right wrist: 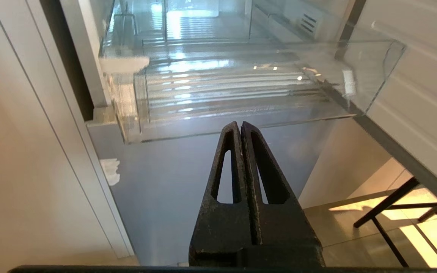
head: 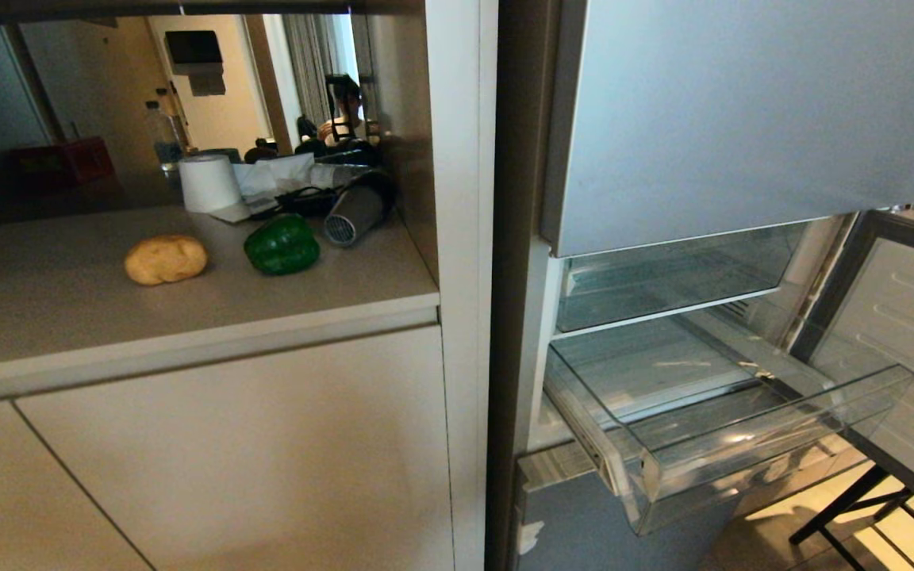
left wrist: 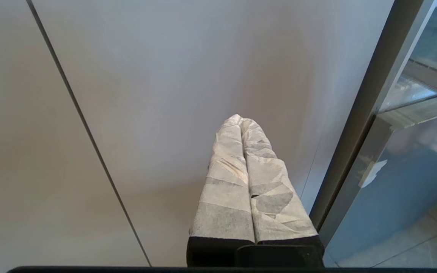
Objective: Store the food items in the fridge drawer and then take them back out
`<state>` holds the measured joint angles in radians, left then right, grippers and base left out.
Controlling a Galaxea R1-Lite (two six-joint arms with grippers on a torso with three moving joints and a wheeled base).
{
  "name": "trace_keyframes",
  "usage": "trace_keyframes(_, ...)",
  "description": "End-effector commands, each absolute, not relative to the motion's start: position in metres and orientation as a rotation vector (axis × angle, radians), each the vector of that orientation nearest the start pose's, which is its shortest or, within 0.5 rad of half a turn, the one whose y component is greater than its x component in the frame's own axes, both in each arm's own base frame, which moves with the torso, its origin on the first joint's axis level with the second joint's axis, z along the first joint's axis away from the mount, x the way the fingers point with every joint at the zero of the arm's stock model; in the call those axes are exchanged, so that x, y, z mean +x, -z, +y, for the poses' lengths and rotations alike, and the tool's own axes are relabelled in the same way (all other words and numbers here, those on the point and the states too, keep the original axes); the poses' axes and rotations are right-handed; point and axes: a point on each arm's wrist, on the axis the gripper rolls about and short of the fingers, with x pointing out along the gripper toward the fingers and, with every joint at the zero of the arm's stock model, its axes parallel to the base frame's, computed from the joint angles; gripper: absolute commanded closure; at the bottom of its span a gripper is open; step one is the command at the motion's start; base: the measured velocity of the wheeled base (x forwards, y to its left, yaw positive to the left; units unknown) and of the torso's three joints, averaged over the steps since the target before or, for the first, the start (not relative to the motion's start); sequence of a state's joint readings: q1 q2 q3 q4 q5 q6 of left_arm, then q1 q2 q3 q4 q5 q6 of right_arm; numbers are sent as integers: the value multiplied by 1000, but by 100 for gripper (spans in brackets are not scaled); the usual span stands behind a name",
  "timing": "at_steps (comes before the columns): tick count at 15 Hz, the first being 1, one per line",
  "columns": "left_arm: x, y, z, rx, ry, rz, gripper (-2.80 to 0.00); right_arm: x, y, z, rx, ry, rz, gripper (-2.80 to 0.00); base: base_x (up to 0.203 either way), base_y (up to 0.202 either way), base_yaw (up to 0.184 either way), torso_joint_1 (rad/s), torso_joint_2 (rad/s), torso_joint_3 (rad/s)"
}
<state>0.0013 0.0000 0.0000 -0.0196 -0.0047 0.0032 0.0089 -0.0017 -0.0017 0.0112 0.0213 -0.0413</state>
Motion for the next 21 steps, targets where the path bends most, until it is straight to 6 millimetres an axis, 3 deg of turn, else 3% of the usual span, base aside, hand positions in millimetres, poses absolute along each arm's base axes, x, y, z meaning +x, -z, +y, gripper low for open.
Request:
trace_keyframes(1,-22,-75,0,3,3,-10,0,-23,-75,0,-41,-25,9,0,0,0,0,153,-350,-198)
trace_keyframes(11,-22,-75,0,5,3,-9,0,-23,-75,0,-3,-18,6,0,0,0,0,151,-333,-191)
trace_keyframes(21,-22,-75,0,3,2,-9,0,-23,-75,0,1,-14,6,0,0,0,0,5,-13,-6)
